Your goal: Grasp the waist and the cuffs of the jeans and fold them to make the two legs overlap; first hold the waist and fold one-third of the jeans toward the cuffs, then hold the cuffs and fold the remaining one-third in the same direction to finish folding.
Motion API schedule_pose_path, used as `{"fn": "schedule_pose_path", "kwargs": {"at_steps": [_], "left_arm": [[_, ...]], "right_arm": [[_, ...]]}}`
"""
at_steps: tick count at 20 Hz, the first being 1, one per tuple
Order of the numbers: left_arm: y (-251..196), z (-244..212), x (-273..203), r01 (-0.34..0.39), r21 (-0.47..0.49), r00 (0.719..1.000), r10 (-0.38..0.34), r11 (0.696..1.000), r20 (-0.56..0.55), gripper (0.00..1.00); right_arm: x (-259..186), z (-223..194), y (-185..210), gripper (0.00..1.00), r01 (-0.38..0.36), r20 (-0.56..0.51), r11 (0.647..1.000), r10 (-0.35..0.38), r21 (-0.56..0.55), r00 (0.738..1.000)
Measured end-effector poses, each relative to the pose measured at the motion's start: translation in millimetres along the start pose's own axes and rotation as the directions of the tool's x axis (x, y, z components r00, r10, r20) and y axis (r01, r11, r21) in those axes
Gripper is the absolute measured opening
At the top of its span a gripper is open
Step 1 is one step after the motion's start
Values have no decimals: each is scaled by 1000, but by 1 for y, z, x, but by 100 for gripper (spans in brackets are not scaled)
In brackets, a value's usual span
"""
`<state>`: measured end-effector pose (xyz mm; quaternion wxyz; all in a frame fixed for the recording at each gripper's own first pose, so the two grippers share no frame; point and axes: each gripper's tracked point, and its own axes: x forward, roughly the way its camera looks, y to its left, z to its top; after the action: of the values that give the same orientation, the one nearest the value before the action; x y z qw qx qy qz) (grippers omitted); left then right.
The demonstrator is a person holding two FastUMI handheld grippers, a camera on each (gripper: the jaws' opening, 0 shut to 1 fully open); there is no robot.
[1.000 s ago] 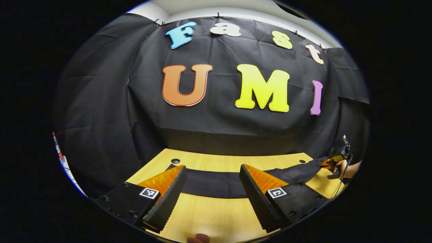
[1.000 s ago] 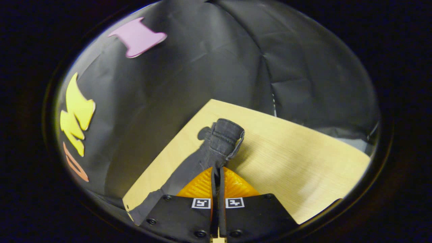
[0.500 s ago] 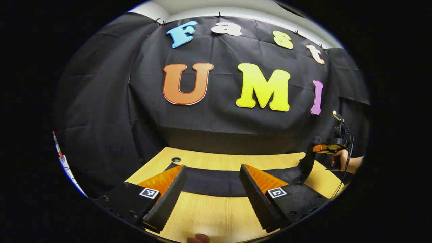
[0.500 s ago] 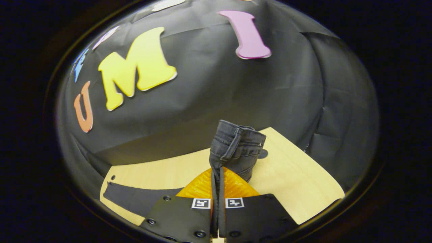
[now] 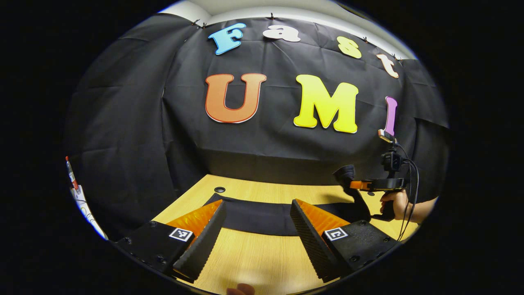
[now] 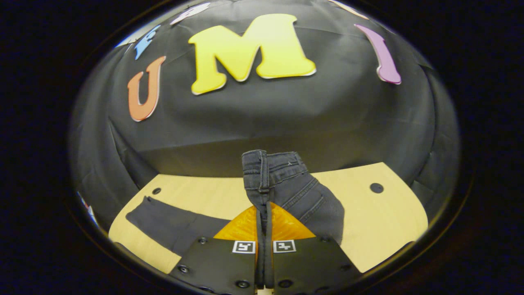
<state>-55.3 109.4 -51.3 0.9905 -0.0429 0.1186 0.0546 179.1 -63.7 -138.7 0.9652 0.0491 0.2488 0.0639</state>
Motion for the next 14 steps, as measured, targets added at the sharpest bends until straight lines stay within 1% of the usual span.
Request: {"fn": "schedule_pose_path", "kwargs": {"at_steps": [2,4,6,9,14], "left_arm": [[6,-1,-1,-14,2,1000,14,1000,-1,100],[9,-2,-2,-24,-7,1000,24,1000,-7,100],[11,-6,-1,-30,-14,999,30,999,-11,100],[11,-7,1,-31,-20,999,31,999,-19,100],[7,-8,5,-30,-18,999,30,999,-16,100]], "right_arm": [[7,-26,40,1,-53,-42,998,52,-38,998],[14,-52,68,1,-84,-84,995,79,-60,993],[11,-68,79,1,-115,-116,991,107,-68,987],[5,-92,105,1,-155,-143,978,135,-139,980],[8,-135,110,1,-185,-218,964,142,-192,965]]}}
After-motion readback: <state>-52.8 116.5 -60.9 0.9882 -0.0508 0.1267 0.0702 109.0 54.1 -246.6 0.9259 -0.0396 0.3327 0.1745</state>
